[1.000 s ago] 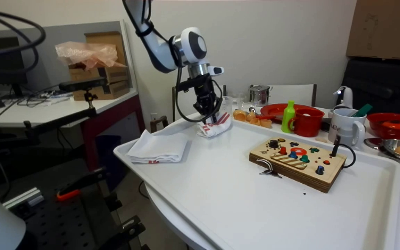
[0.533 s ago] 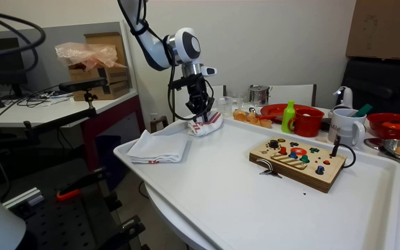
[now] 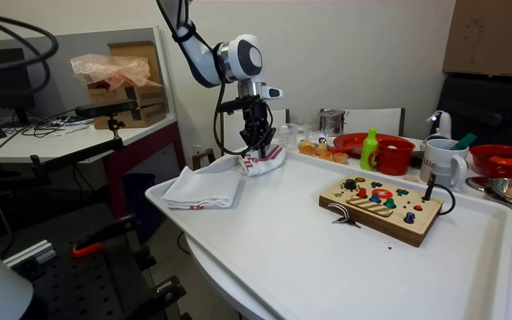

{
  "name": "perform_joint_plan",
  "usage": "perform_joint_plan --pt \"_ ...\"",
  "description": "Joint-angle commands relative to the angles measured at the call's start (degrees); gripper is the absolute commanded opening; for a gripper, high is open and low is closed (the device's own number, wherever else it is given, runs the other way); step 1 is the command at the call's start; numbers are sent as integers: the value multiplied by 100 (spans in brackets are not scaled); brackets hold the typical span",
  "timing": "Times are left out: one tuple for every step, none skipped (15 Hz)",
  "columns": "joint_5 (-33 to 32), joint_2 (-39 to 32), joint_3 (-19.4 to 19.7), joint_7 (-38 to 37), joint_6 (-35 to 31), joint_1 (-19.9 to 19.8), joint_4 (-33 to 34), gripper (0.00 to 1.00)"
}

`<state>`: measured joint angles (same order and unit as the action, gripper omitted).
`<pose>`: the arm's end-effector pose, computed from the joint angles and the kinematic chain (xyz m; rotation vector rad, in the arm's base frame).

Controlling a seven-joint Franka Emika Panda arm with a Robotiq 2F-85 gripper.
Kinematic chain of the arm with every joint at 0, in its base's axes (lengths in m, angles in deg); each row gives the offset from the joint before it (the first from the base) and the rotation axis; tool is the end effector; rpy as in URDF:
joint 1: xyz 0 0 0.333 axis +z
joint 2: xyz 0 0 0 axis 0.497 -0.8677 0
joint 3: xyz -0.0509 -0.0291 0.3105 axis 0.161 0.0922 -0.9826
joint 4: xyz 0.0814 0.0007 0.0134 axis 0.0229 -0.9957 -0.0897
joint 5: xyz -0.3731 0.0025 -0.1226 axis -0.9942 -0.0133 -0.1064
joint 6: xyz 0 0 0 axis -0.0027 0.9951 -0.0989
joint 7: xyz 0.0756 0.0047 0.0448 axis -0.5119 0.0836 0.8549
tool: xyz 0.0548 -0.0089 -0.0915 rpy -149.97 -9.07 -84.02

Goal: Wipe the top left side of the tray

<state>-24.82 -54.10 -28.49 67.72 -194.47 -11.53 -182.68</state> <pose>0.6282 0.1960 0.1480 2.8972 0.3083 -0.1737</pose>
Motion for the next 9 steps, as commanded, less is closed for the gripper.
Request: perform_joint_plan --pt "185 -89 -95 -1 150 -78 164 46" --pt "203 -61 -105 21 149 -86 150 52" --pt "217 -35 -111 37 160 -87 143 61" --pt "215 22 -119 67 162 -88 110 67" --pt "215 77 -131 89 145 -94 84 75" --pt "217 113 -144 113 116 -104 70 82" --pt "204 168 -145 124 100 -106 54 88" --pt "204 209 -157 147 102 -116 52 97" --pt "200 272 -163 167 108 -122 34 100"
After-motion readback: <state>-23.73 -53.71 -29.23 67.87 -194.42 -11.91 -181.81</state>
